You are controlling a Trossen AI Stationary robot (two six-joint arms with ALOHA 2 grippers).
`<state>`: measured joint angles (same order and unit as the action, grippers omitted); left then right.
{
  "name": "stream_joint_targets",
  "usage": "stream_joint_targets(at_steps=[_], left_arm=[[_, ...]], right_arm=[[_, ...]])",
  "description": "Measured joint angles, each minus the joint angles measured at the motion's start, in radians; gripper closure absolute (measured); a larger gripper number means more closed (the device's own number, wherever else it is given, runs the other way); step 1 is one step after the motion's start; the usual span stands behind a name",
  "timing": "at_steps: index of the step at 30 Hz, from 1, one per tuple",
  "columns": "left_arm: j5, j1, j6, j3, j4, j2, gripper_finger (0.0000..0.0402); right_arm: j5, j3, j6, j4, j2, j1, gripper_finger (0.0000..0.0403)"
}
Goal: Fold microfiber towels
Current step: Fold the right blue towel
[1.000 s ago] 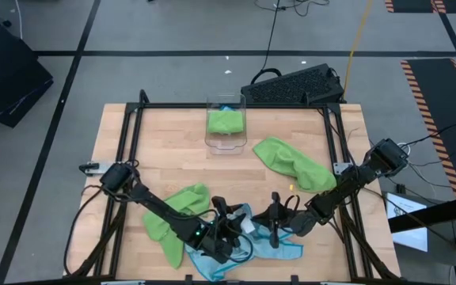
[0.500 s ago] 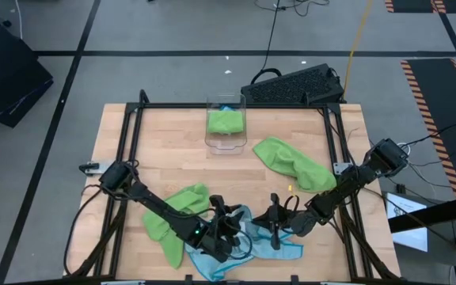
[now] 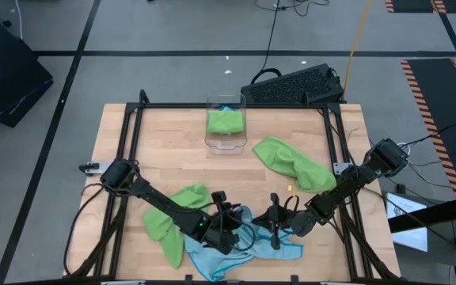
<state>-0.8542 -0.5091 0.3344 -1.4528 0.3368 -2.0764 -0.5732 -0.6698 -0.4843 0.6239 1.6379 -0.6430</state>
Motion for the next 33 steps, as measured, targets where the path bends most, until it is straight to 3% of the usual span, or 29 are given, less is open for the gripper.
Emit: stream_joint_targets(at_steps=[8, 23, 28, 33], left_arm=[[0.033, -0.028, 0.164, 0.000, 0.192, 0.094, 0.0252], [0.120, 0.045, 0.129, 0.063, 0.016, 0.089, 0.0152], [0.254, 0.092, 0.070, 0.064, -0.023, 0.089, 0.0151], [0.310, 0.108, 0.001, 0.064, -0.049, 0.089, 0.0190]], right_arm=[[0.002, 0.000, 0.007, 0.000, 0.000, 0.000, 0.0401], [0.002, 0.000, 0.006, 0.000, 0.000, 0.000, 0.0401], [0.003, 0.000, 0.007, 0.000, 0.000, 0.000, 0.0401], [0.003, 0.000, 0.015, 0.000, 0.000, 0.000, 0.0401]])
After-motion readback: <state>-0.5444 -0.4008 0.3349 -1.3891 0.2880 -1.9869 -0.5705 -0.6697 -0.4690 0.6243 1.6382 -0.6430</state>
